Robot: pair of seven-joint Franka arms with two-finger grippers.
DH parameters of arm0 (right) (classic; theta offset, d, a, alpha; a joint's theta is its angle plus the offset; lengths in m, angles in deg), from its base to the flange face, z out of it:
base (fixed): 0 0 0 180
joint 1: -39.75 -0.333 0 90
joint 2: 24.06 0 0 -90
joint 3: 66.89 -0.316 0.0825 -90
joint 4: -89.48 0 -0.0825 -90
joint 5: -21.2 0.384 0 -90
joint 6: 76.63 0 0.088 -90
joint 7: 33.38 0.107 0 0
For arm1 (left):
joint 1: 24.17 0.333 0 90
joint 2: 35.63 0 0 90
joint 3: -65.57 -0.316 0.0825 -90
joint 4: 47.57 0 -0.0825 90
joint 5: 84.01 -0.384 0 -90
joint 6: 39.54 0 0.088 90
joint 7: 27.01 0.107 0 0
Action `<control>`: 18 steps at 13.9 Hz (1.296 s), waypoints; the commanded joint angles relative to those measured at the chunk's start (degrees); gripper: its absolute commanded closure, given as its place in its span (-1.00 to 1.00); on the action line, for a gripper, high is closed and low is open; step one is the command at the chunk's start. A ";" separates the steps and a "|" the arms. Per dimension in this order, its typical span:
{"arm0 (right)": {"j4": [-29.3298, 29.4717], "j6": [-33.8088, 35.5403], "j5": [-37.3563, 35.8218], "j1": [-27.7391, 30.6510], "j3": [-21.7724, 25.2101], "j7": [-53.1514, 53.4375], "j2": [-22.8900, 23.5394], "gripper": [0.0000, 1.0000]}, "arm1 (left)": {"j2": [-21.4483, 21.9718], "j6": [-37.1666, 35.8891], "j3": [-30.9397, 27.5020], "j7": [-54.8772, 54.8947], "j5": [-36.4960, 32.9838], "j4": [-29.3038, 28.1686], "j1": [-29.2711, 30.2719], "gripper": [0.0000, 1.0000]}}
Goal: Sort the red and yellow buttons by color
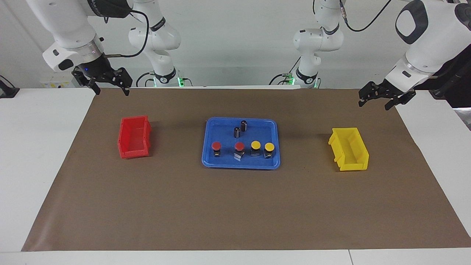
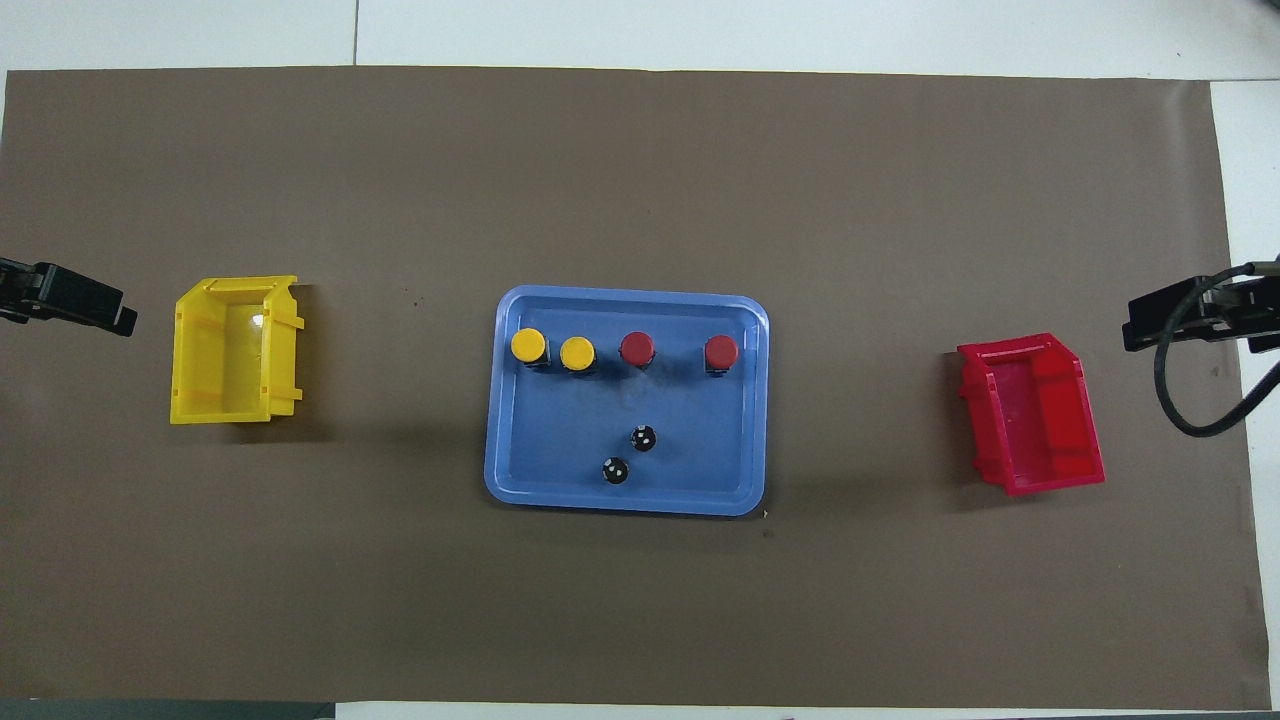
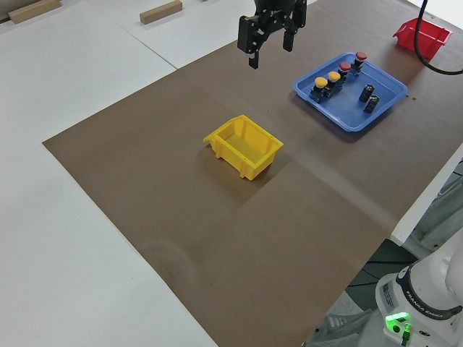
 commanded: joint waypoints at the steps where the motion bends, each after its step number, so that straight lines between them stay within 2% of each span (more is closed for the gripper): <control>1: -1.01 0.02 0.77 0.66 -0.26 -1.31 -0.87 -1.00 | 1.41 -0.24 0.27 0.10 -1.34 -1.47 0.34 -1.00; 12: -1.28 -0.85 0.33 -0.13 -0.61 -1.48 -0.96 -1.00 | 1.41 -0.24 0.27 0.10 -1.34 -1.47 0.34 -1.00; 17: -2.50 -5.06 0.77 -0.66 -1.23 -1.75 -0.78 -1.00 | 1.41 -0.67 0.27 0.01 -1.34 -1.47 0.34 -1.00; 18: -2.42 -5.68 1.47 -2.14 -2.79 0.43 -0.61 -1.00 | 1.41 -0.50 0.27 -0.07 -1.34 -1.47 0.34 -1.00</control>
